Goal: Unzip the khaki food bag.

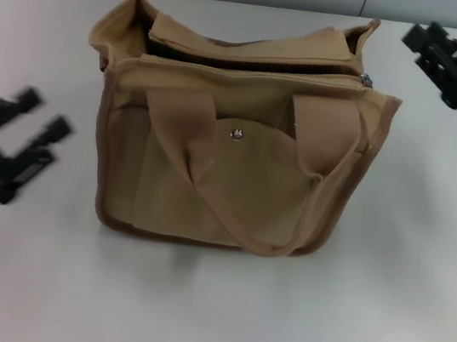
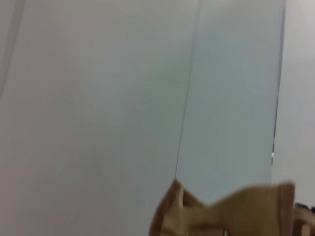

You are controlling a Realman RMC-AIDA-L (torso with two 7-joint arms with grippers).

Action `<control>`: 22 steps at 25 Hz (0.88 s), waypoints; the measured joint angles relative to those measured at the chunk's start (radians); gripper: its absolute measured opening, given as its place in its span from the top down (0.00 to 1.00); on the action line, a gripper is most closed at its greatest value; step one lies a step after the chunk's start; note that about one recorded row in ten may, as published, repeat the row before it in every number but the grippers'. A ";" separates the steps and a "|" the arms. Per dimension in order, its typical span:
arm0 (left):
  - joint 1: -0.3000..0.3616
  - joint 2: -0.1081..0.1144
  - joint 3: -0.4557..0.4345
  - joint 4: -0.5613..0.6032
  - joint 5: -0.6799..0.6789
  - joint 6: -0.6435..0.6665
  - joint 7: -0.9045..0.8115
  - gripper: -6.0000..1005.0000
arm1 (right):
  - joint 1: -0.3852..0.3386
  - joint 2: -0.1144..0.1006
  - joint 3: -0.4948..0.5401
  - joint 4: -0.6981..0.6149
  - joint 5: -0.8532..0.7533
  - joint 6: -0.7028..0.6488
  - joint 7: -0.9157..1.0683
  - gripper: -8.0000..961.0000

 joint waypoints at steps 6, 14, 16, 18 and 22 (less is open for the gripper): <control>0.038 0.111 0.085 0.191 0.094 0.182 -0.221 0.35 | -0.076 -0.008 -0.091 -0.113 -0.009 -0.180 -0.006 0.53; -0.059 0.195 0.353 0.228 0.146 0.239 -0.306 0.22 | -0.079 -0.006 -0.420 -0.305 -0.220 -0.470 -0.009 0.32; -0.076 0.186 0.358 0.228 0.175 0.232 -0.307 0.18 | -0.063 0.000 -0.468 -0.300 -0.258 -0.461 -0.013 0.32; -0.093 0.177 0.355 0.231 0.203 0.228 -0.311 0.14 | -0.054 0.002 -0.493 -0.280 -0.261 -0.436 -0.025 0.32; -0.099 0.176 0.355 0.231 0.206 0.226 -0.315 0.14 | -0.050 0.002 -0.499 -0.265 -0.259 -0.422 -0.035 0.32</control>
